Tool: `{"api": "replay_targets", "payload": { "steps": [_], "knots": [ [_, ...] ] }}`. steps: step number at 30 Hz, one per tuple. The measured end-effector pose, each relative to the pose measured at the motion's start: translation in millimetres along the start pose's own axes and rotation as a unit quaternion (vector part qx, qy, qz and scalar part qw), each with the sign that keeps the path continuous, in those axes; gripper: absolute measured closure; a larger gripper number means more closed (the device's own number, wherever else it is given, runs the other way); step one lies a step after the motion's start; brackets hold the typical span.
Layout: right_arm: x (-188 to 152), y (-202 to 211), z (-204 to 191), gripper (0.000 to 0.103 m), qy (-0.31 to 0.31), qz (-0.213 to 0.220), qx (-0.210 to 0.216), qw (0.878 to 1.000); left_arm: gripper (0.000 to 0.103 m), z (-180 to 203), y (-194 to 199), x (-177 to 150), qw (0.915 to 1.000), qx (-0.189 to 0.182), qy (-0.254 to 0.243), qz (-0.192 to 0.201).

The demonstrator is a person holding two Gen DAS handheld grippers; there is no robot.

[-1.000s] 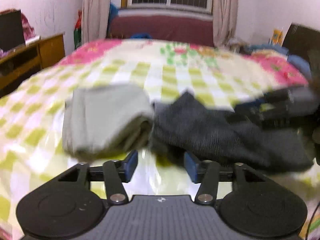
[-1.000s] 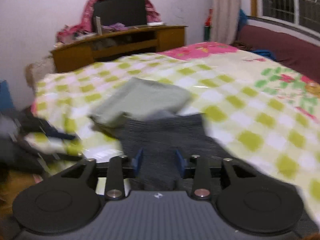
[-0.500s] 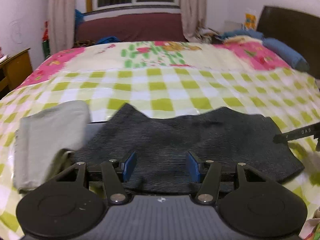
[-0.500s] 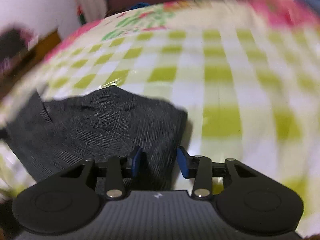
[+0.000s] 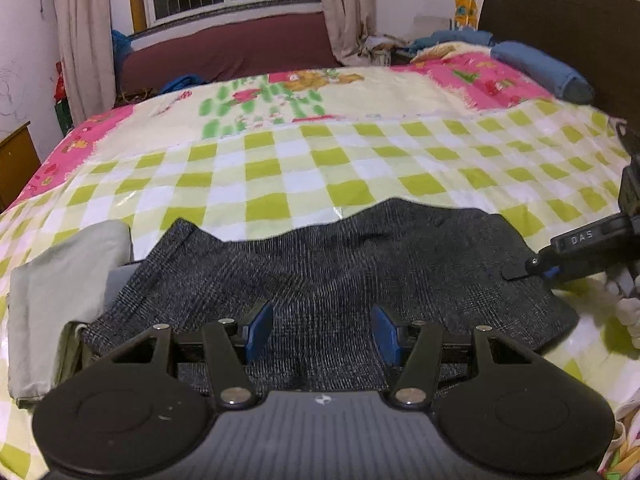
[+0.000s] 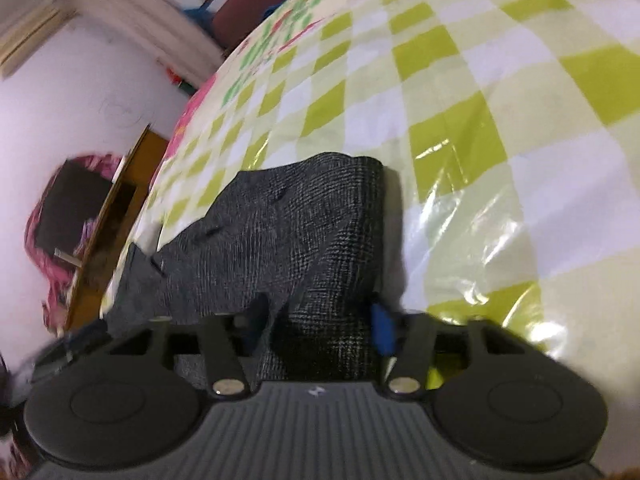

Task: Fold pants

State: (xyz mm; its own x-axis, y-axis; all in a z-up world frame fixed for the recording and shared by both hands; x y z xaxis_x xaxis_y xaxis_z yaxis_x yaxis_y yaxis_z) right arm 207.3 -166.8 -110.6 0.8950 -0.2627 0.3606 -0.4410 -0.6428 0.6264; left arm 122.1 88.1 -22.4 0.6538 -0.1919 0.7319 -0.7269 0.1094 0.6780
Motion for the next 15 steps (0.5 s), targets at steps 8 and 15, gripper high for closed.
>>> {"api": "replay_targets", "payload": {
  "steps": [8, 15],
  "knots": [
    [-1, 56, 12, 0.090, 0.079, -0.005, -0.087, 0.993, 0.036, 35, -6, -7, 0.9993, -0.032, -0.010, -0.016],
    [23, 123, 28, 0.081, 0.151, 0.022, -0.232, 0.961, 0.036, 66, -11, -31, 0.9958, -0.085, -0.009, -0.033]
  ]
}}
Point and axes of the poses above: each gripper's, at about its wrist camera, not at the fingertips, and y roughly against the way its jaws point, z to its right, x to its top, the point moved 10 cm from there along -y, roughly the way its jaws point, and after that the axes turned 1 degree about -y, right-handed, at the moved point
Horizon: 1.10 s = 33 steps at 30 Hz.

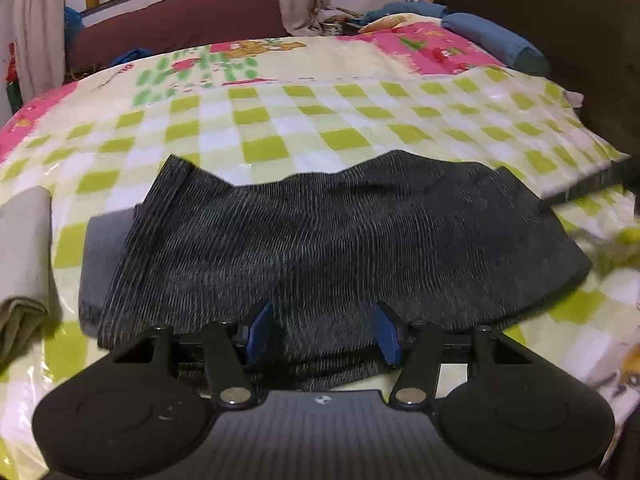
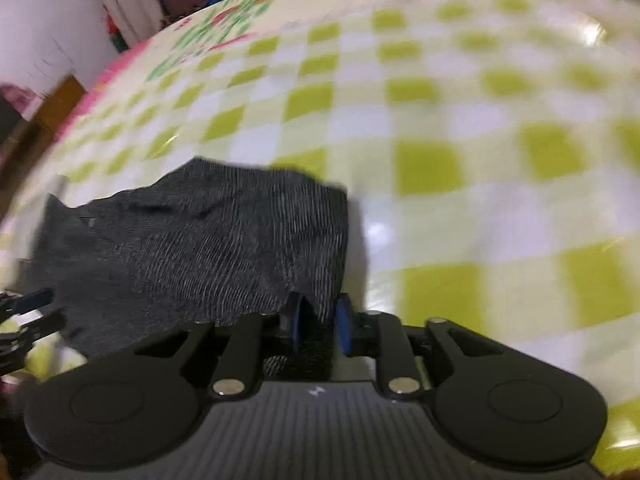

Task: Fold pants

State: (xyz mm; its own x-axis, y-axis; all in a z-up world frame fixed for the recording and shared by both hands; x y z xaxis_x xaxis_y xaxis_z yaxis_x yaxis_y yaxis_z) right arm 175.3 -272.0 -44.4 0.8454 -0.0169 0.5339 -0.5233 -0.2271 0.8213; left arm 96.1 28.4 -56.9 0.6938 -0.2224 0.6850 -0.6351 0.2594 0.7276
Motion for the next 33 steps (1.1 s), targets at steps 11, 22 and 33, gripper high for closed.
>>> {"api": "replay_targets", "payload": {
  "steps": [11, 22, 33],
  "knots": [
    [48, -55, -251, 0.061, 0.248, -0.006, 0.222, 0.943, 0.036, -28, 24, -8, 0.9973, -0.008, 0.059, 0.042],
    [37, -123, -297, 0.053, 0.295, -0.074, 0.266, 0.915, 0.036, -47, 17, -9, 0.9940, -0.025, 0.089, 0.058],
    [8, -74, -319, 0.060, 0.426, -0.035, 0.274, 0.861, 0.036, -50, 14, -11, 0.9930, -0.028, 0.098, 0.061]
  ]
}}
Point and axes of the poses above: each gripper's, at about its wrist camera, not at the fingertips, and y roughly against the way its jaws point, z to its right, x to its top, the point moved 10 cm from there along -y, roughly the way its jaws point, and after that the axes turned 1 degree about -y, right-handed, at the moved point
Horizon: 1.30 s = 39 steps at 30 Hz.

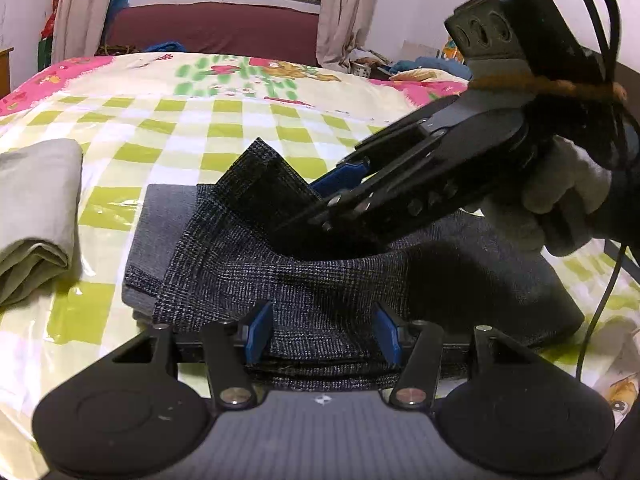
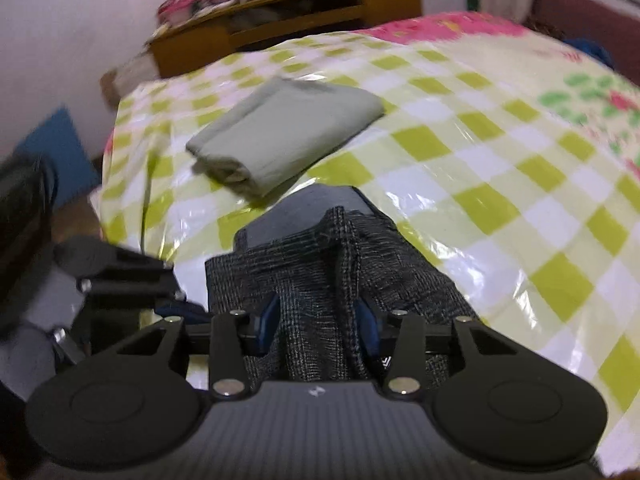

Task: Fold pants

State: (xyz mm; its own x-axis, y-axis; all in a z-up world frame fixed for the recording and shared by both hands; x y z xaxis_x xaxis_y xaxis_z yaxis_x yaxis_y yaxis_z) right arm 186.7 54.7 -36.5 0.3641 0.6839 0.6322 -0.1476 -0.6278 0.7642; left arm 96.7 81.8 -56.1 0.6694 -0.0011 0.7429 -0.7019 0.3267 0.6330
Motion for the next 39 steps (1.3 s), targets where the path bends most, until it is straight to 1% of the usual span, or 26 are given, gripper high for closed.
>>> {"api": "replay_targets", "payload": {
  "steps": [3, 4, 6, 7, 8, 9, 10, 11, 12, 15, 18, 21, 23, 24, 26, 28, 29, 31, 32, 33, 35, 37, 39],
  "knots": [
    [0, -7, 0, 0.060, 0.030, 0.002, -0.024, 0.999, 0.036, 3, 0, -1, 0.9999, 0.003, -0.009, -0.002],
    [1, -10, -1, 0.060, 0.036, 0.003, -0.026, 0.999, 0.036, 5, -1, -1, 0.9999, 0.004, -0.013, -0.002],
    [2, -13, 1, 0.060, 0.031, 0.007, -0.025, 0.999, 0.036, 5, -2, -2, 0.9999, 0.003, -0.016, -0.004],
    [2, -16, 6, 0.062, 0.015, 0.006, -0.023, 1.000, 0.036, 6, -3, -1, 0.9999, 0.002, -0.016, -0.005],
    [3, -19, 12, 0.077, -0.012, 0.009, -0.016, 1.000, 0.036, 5, -4, -1, 0.9999, 0.002, -0.015, -0.006],
    [3, -21, 19, 0.089, -0.042, 0.008, -0.013, 0.999, 0.036, 5, -5, -1, 0.9999, 0.001, -0.012, -0.006],
    [3, -23, 26, 0.097, -0.079, 0.002, -0.008, 0.997, 0.036, 4, -5, -1, 0.9999, 0.001, -0.010, -0.006],
    [4, -24, 29, 0.097, -0.103, 0.000, -0.002, 0.995, 0.036, 3, -6, 0, 1.0000, -0.001, -0.005, -0.007],
    [5, -22, 29, 0.097, -0.108, -0.003, -0.004, 0.994, 0.036, 1, -6, 0, 1.0000, -0.002, -0.002, -0.007],
    [13, -12, 23, 0.097, -0.100, -0.010, -0.015, 0.995, 0.036, -3, -8, 0, 0.9998, -0.009, 0.012, -0.010],
    [31, 2, 19, 0.098, -0.075, -0.001, -0.034, 0.997, 0.035, -4, -7, 2, 0.9998, -0.013, 0.016, -0.005],
    [52, 9, 14, 0.098, -0.021, 0.007, -0.066, 0.998, 0.035, -6, -2, -2, 0.9998, -0.013, 0.015, -0.005],
    [63, 5, 20, 0.098, -0.011, 0.009, -0.076, 0.997, 0.035, -6, -3, -2, 0.9997, -0.014, 0.017, -0.006],
    [65, 1, 22, 0.098, -0.004, 0.007, -0.074, 0.997, 0.035, -7, -3, -1, 0.9997, -0.013, 0.018, -0.005],
    [61, -20, 27, 0.097, -0.005, -0.020, -0.051, 0.998, 0.035, -8, -4, -1, 0.9997, -0.011, 0.019, -0.006],
    [51, -41, 27, 0.097, -0.006, -0.032, -0.042, 0.999, 0.035, -8, -5, -2, 0.9997, -0.009, 0.019, -0.010],
    [45, -51, 29, 0.097, -0.001, -0.039, -0.045, 0.998, 0.035, -8, -5, -2, 0.9997, -0.007, 0.020, -0.011],
    [42, -59, 37, 0.096, -0.014, -0.033, -0.055, 0.998, 0.035, -6, -6, -2, 0.9998, -0.006, 0.016, -0.014],
    [42, -60, 42, 0.093, -0.029, -0.027, -0.054, 0.998, 0.035, -6, -6, -2, 0.9998, -0.005, 0.015, -0.015],
    [42, -60, 46, 0.091, -0.040, -0.023, -0.055, 0.997, 0.035, -6, -7, -1, 0.9998, -0.004, 0.014, -0.015],
    [43, -56, 51, 0.071, -0.041, -0.021, -0.066, 0.997, 0.035, -6, -7, -1, 0.9998, -0.002, 0.013, -0.014],
    [46, -46, 55, 0.062, -0.038, -0.003, -0.079, 0.996, 0.035, -6, -4, 0, 0.9998, 0.002, 0.015, -0.008],
    [47, -28, 63, 0.062, -0.054, 0.019, -0.091, 0.994, 0.035, -7, -1, 2, 0.9998, 0.005, 0.020, 0.000]
  ]
}}
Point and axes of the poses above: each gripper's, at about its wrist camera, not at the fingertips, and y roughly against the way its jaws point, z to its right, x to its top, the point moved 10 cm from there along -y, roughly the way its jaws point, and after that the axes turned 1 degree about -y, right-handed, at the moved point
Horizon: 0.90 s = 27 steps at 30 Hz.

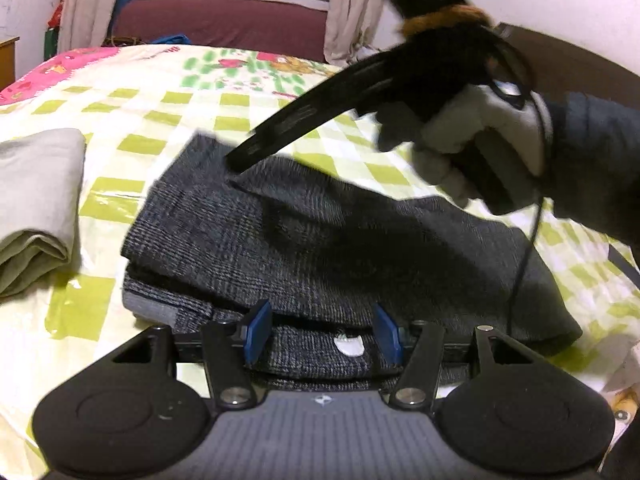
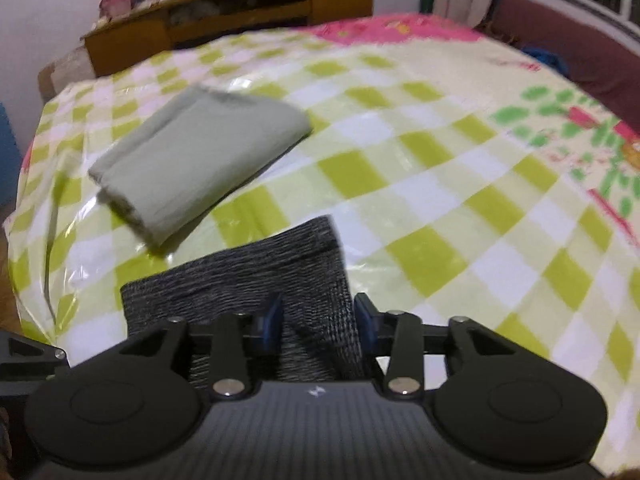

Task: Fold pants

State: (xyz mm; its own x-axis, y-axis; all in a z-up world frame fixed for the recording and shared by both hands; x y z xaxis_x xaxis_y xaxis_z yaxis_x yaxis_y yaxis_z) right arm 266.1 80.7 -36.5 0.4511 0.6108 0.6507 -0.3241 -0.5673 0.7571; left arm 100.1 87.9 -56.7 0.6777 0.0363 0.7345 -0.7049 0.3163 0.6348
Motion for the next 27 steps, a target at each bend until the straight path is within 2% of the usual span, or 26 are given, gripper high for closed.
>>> {"api": "replay_targets", "payload": {
  "steps": [3, 5, 7, 9, 11, 13, 14, 16, 17, 18, 20, 23, 26, 27],
  "knots": [
    [-3, 41, 25, 0.062, -0.040, 0.049, -0.048, 0.997, 0.035, -1, 7, 5, 0.9997, 0.013, 0.000, 0.019],
    [-18, 71, 34, 0.060, -0.059, 0.068, -0.060, 0.994, 0.035, 2, 12, 11, 0.9992, 0.017, -0.007, 0.034],
    [-49, 97, 39, 0.056, -0.081, 0.067, -0.080, 0.991, 0.035, 7, 15, 17, 0.9981, 0.023, -0.029, 0.050],
    [-88, 116, 49, 0.056, -0.116, 0.051, -0.118, 0.985, 0.035, 12, 12, 23, 0.9962, 0.033, -0.059, 0.055],
    [-138, 141, 69, 0.056, -0.184, 0.039, -0.171, 0.967, 0.035, 18, 4, 29, 0.9939, 0.040, -0.084, 0.059],
    [-185, 163, 88, 0.056, -0.270, 0.037, -0.203, 0.941, 0.034, 18, -12, 29, 0.9931, 0.046, -0.099, 0.044],
    [-211, 172, 94, 0.056, -0.315, 0.036, -0.206, 0.926, 0.034, 19, -20, 26, 0.9931, 0.050, -0.102, 0.031],
    [-250, 180, 103, 0.056, -0.364, 0.029, -0.220, 0.905, 0.033, 20, -45, 10, 0.9928, 0.046, -0.107, -0.027],
    [-265, 180, 104, 0.056, -0.386, 0.025, -0.221, 0.895, 0.033, 20, -52, 2, 0.9911, 0.054, -0.115, -0.039],
    [-278, 179, 105, 0.056, -0.411, 0.030, -0.209, 0.887, 0.033, 23, -50, 0, 0.9891, 0.063, -0.128, -0.035],
    [-287, 182, 108, 0.054, -0.444, 0.063, -0.188, 0.874, 0.032, 31, -47, 2, 0.9855, 0.075, -0.148, -0.036],
    [-287, 194, 115, 0.054, -0.465, 0.092, -0.165, 0.865, 0.032, 42, -41, 4, 0.9857, 0.077, -0.144, -0.042],
    [-299, 214, 124, 0.051, -0.480, 0.116, -0.167, 0.854, 0.032, 60, -38, 9, 0.9839, 0.074, -0.158, -0.040],
    [-303, 214, 122, 0.051, -0.491, 0.119, -0.142, 0.851, 0.032, 65, -40, 9, 0.9831, 0.073, -0.162, -0.045]
  ]
}}
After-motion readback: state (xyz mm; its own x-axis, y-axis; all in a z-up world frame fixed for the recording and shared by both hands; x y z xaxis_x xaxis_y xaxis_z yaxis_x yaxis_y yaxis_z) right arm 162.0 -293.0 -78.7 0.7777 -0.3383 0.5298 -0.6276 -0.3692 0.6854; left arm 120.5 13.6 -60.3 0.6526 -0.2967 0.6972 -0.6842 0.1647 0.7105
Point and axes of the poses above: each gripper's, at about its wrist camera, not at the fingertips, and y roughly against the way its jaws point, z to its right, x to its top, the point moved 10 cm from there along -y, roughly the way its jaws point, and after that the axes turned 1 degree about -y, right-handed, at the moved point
